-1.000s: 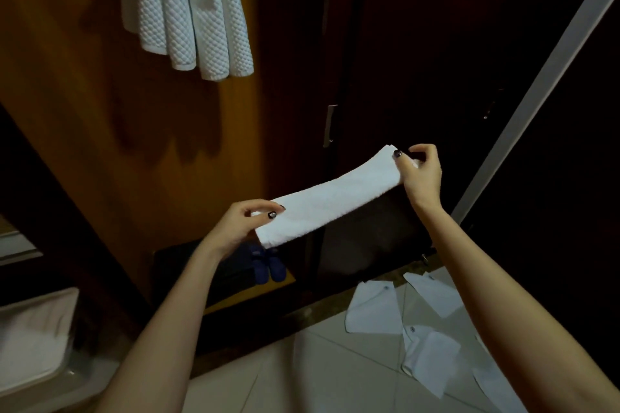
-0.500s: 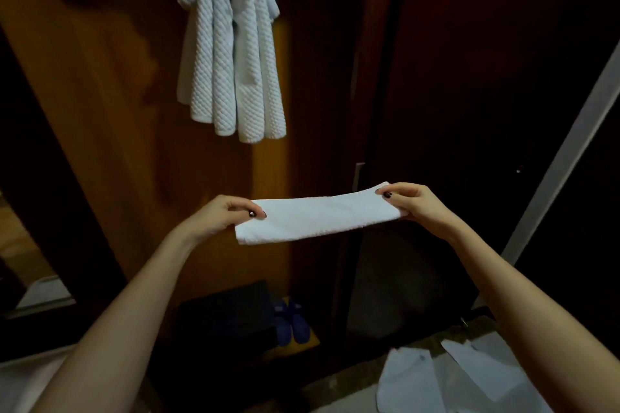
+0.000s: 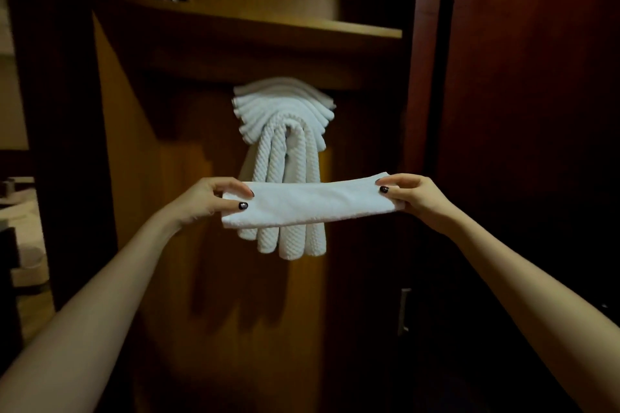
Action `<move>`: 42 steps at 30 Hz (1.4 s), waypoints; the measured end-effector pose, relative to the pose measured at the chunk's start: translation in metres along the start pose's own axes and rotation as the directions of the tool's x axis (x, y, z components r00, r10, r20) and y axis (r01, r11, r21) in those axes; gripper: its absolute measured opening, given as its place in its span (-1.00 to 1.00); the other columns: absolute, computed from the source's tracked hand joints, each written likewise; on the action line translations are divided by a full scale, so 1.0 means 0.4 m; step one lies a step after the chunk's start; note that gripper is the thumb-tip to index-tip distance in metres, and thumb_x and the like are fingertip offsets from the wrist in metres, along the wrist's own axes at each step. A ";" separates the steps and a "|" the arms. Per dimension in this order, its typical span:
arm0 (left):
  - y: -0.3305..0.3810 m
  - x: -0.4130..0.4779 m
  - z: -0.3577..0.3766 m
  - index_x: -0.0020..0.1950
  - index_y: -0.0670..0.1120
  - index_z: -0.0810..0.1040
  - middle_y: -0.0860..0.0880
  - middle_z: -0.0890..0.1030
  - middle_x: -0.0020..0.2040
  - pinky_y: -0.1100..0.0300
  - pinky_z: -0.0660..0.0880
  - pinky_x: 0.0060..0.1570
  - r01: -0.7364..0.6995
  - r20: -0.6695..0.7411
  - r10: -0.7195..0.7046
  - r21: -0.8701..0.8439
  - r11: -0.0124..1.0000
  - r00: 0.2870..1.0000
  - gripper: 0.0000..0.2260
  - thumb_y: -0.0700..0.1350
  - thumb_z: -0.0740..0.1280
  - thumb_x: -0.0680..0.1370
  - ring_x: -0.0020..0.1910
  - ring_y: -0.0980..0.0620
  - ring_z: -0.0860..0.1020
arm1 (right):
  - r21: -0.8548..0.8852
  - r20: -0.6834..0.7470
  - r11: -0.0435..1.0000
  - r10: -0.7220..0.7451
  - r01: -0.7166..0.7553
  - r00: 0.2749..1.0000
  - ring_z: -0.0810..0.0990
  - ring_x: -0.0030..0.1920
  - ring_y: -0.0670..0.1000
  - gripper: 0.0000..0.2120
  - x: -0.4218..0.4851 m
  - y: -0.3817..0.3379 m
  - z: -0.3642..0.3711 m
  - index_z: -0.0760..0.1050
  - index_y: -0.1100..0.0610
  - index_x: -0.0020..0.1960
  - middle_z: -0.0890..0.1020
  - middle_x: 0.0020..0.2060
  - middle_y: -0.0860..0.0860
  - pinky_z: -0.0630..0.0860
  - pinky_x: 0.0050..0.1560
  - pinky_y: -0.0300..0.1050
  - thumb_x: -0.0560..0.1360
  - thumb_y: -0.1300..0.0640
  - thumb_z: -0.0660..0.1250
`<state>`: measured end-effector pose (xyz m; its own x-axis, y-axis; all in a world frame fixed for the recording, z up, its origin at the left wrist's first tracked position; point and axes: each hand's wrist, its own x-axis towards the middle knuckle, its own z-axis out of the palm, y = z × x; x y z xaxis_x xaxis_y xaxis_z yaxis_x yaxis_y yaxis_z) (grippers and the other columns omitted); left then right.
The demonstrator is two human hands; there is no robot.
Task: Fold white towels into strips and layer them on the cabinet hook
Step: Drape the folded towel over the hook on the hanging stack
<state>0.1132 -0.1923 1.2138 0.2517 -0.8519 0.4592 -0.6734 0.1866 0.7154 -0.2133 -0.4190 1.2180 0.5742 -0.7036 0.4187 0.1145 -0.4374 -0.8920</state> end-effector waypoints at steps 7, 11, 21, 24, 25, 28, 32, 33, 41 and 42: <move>0.004 0.196 -0.154 -0.18 0.10 0.67 0.24 0.64 -0.13 0.25 0.38 -0.07 -0.027 -0.164 0.039 0.074 0.997 0.986 -0.83 -0.19 0.48 0.46 -0.09 0.30 0.54 | 0.055 0.019 0.985 -0.165 0.164 0.986 0.63 -0.25 -0.16 -0.87 0.267 -0.094 0.039 0.64 0.16 -0.10 0.67 -0.25 -0.06 0.58 -0.23 -0.29 0.49 0.35 0.37; -0.006 0.324 -0.231 -0.13 0.03 0.66 0.09 0.57 0.03 0.19 0.40 -0.07 -0.033 -0.238 0.032 0.002 0.999 0.971 -0.88 -0.19 0.46 0.47 0.03 0.14 0.47 | 0.087 0.054 0.976 -0.204 0.199 0.978 0.61 -0.30 -0.15 -0.86 0.442 -0.129 0.045 0.62 0.15 -0.10 0.65 -0.26 -0.05 0.56 -0.28 -0.29 0.52 0.34 0.35; -0.026 0.646 -0.262 -0.06 -0.08 0.54 -0.03 0.58 -0.17 0.33 0.52 -0.41 -0.212 -0.416 0.043 -0.370 0.905 0.908 -0.87 -0.30 0.32 0.55 -0.35 0.18 0.60 | 0.261 -0.010 0.934 -0.248 0.242 0.969 0.66 -0.24 -0.07 -0.85 0.833 -0.096 0.062 0.60 0.23 0.08 0.70 -0.19 0.04 0.61 -0.18 -0.24 0.53 0.33 0.34; -0.057 0.711 -0.261 -0.06 -0.12 0.54 -0.06 0.60 -0.17 0.32 0.54 -0.39 -0.243 -0.483 0.003 -0.436 0.867 0.876 -0.88 -0.33 0.31 0.55 -0.34 0.16 0.63 | 0.305 -0.031 0.924 -0.232 0.230 0.972 0.68 -0.21 -0.04 -0.86 0.902 -0.070 0.081 0.60 0.24 0.07 0.70 -0.15 0.07 0.63 -0.20 -0.20 0.52 0.31 0.37; -0.066 0.729 -0.260 -0.05 -0.13 0.54 -0.08 0.61 -0.16 0.32 0.55 -0.38 -0.250 -0.499 -0.011 -0.453 0.856 0.866 -0.89 -0.33 0.30 0.56 -0.34 0.15 0.63 | 0.316 -0.037 0.921 -0.227 0.227 0.973 0.68 -0.20 -0.03 -0.85 0.918 -0.059 0.088 0.60 0.25 0.08 0.69 -0.15 0.07 0.62 -0.19 -0.19 0.52 0.30 0.37; -0.095 0.759 -0.246 -0.02 -0.15 0.54 -0.14 0.61 -0.12 0.31 0.58 -0.33 -0.230 -0.510 -0.064 -0.493 0.839 0.858 -0.91 -0.32 0.29 0.57 -0.33 0.14 0.64 | 0.333 -0.050 0.922 -0.191 0.197 0.980 0.67 -0.12 0.01 -0.81 0.938 -0.019 0.110 0.58 0.26 0.13 0.68 -0.07 0.11 0.62 -0.13 -0.15 0.53 0.27 0.37; -0.125 0.732 -0.226 0.03 -0.18 0.55 -0.16 0.62 -0.09 0.31 0.58 -0.30 -0.137 -0.440 -0.104 -0.481 0.866 0.892 -0.92 -0.27 0.27 0.59 -0.29 0.12 0.64 | 0.346 -0.045 0.923 -0.163 0.169 0.986 0.64 -0.12 0.00 -0.84 0.915 0.034 0.116 0.61 0.24 0.09 0.68 -0.08 0.10 0.61 -0.18 -0.17 0.53 0.27 0.38; -0.131 0.720 -0.219 0.05 -0.20 0.55 -0.16 0.62 -0.07 0.32 0.58 -0.29 -0.118 -0.422 -0.108 -0.475 0.872 0.900 -0.91 -0.26 0.27 0.60 -0.25 0.11 0.64 | 0.337 -0.042 0.927 -0.159 0.164 0.986 0.64 -0.16 -0.01 -0.85 0.904 0.045 0.116 0.62 0.23 0.08 0.67 -0.12 0.09 0.58 -0.21 -0.19 0.52 0.26 0.38; -0.144 0.670 -0.134 0.26 -0.32 0.50 -0.20 0.61 0.11 0.21 0.59 -0.08 -0.095 -0.339 -0.117 -0.549 0.830 0.933 -0.73 -0.22 0.27 0.61 -0.02 -0.01 0.60 | 0.310 0.080 0.944 -0.144 0.113 0.986 0.48 -0.35 -0.05 -0.83 0.812 0.137 0.151 0.61 0.28 -0.21 0.53 -0.38 0.06 0.37 -0.25 -0.14 0.49 0.36 0.29; -0.142 0.666 -0.129 0.26 -0.31 0.51 -0.20 0.62 0.11 0.22 0.60 -0.10 -0.095 -0.328 -0.118 -0.564 0.820 0.937 -0.74 -0.22 0.27 0.61 -0.02 0.00 0.62 | 0.313 0.084 0.944 -0.139 0.106 0.987 0.48 -0.34 -0.04 -0.88 0.807 0.143 0.158 0.60 0.31 -0.14 0.54 -0.36 0.07 0.38 -0.24 -0.13 0.50 0.34 0.30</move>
<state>0.2543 -0.4047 1.3229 0.5431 -0.6600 0.5191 -0.1838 0.5097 0.8405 0.0297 -0.6358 1.2915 0.6185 -0.5867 0.5228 0.4227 -0.3125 -0.8507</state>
